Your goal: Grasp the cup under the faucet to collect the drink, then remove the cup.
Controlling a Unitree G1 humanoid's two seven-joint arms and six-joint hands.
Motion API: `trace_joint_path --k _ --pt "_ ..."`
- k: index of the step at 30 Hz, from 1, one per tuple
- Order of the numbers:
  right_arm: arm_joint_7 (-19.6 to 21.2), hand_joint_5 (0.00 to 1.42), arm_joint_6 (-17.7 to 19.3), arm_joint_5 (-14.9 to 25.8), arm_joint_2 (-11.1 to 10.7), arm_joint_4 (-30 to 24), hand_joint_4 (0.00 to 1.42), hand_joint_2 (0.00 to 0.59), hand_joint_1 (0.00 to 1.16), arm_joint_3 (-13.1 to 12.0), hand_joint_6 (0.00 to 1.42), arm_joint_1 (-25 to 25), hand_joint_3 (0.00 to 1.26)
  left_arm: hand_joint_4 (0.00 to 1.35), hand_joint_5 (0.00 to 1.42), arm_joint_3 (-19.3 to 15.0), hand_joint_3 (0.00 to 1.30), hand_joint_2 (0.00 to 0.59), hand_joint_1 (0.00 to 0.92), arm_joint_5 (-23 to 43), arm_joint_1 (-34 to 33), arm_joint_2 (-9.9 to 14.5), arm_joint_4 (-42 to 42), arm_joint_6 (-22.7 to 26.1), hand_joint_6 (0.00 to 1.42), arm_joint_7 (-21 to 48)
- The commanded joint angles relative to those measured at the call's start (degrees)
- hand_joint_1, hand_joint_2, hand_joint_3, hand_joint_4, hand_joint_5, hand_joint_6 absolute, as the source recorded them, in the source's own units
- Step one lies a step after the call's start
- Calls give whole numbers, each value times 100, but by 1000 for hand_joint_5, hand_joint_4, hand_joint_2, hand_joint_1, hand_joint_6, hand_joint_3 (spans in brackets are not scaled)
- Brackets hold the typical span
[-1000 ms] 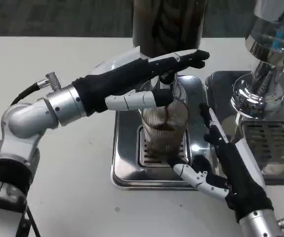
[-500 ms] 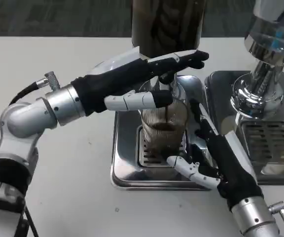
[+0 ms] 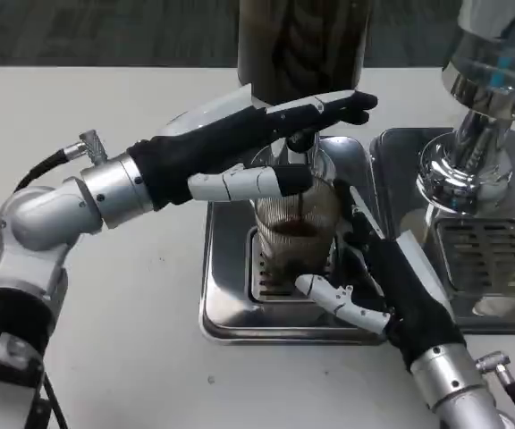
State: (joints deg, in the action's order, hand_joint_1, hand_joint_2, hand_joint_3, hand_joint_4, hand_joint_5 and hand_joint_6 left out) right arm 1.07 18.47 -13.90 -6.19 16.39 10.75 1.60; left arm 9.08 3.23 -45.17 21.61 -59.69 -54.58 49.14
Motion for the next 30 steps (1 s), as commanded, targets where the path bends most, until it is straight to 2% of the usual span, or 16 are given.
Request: trace_joint_path --k 1,13,23,30 --pt "-49 0 132 85 44 179 0 226 616 -28 65 185 0 0 0 119 96 58 0 -311 322 139 -161 216 0 153" --pt "-158 0 217 158 75 457 0 229 614 -44 76 421 0 2 0 -76 102 64 0 -61 377 78 -142 425 0 280" --pt "-186 0 259 192 104 529 0 230 614 -70 78 448 0 45 51 -602 152 63 0 755 303 -93 -26 1049 27 767" --pt "-151 0 314 215 124 641 0 227 610 -78 79 481 0 78 92 -971 172 60 0 1037 386 -98 241 1120 73 867"
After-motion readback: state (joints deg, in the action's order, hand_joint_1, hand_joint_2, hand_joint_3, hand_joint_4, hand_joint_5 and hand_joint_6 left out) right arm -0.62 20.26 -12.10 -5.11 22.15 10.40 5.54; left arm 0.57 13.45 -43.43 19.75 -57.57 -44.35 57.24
